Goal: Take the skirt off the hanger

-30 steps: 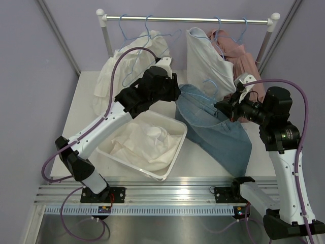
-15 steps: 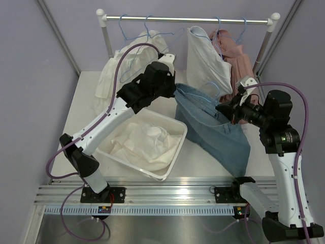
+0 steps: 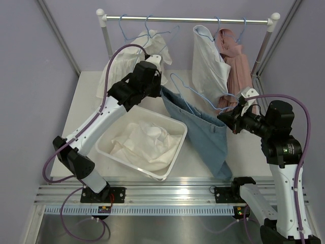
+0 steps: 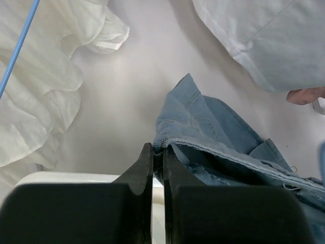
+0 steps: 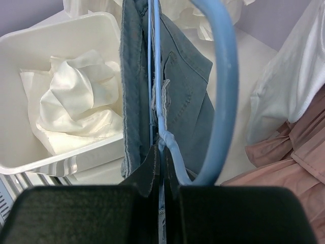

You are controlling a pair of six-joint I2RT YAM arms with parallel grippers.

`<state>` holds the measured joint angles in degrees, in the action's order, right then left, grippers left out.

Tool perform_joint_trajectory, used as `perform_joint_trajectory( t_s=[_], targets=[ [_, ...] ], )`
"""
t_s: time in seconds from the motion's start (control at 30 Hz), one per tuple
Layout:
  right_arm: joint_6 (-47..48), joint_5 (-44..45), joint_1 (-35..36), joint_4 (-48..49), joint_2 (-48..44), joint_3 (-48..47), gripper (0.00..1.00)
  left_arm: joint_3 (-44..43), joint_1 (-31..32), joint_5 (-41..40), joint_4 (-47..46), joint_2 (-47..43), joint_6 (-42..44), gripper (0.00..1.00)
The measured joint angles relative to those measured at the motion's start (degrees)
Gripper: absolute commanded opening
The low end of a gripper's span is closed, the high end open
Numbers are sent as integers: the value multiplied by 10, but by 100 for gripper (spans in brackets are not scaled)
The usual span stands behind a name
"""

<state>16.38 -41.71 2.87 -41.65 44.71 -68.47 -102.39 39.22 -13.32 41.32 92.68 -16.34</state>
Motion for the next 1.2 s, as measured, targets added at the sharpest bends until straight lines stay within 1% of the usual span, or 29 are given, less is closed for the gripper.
perform_joint_trajectory(
  t_s=[0.13,0.27,0.33,0.4,0.47,0.53,0.57,0.6,0.63,0.7,0.73,0.8,0.83,0.9,0.93,1.07,1.2],
  targets=[
    [0,-8,-1,-2,0,0,0,7,-9,8,-1,-6,0,0],
    [-6,-11,-3,-1,2,0,0,23,-12,44,-26,-18,0,0],
    [-13,-10,-3,3,6,0,0,44,-15,82,-52,-28,-2,3],
    [-22,-10,-3,12,12,0,0,70,-19,148,-87,-39,-7,8],
    [-31,-9,-3,24,19,0,0,86,-18,210,-120,-41,-16,14],
    [-40,-8,-3,38,30,-3,0,96,-11,254,-142,-41,-23,20],
    [-45,-8,-3,44,36,-5,0,99,-7,273,-151,-41,-26,25],
    [-49,-7,-3,51,43,-7,0,101,-3,288,-159,-41,-29,34],
    [-54,-6,-4,60,50,-8,0,102,0,300,-165,-41,-29,39],
    [-63,-4,-4,73,61,-11,0,105,4,317,-182,-42,-31,49],
    [-67,-3,-4,80,65,-13,0,108,5,322,-189,-44,-30,58],
    [-74,-3,-4,94,74,-15,0,117,5,327,-197,-51,-25,66],
    [-78,-2,-4,98,79,-17,0,123,5,328,-201,-57,-21,74],
    [-82,-1,-4,108,88,-21,0,135,4,328,-204,-72,-9,82],
    [-83,0,-4,112,94,-25,0,142,4,327,-204,-82,-1,90],
    [-85,-2,-4,127,117,-37,0,163,4,327,-207,-129,37,95],
    [-72,-15,-4,127,141,-47,0,167,6,328,-214,-170,96,96]
  ],
)
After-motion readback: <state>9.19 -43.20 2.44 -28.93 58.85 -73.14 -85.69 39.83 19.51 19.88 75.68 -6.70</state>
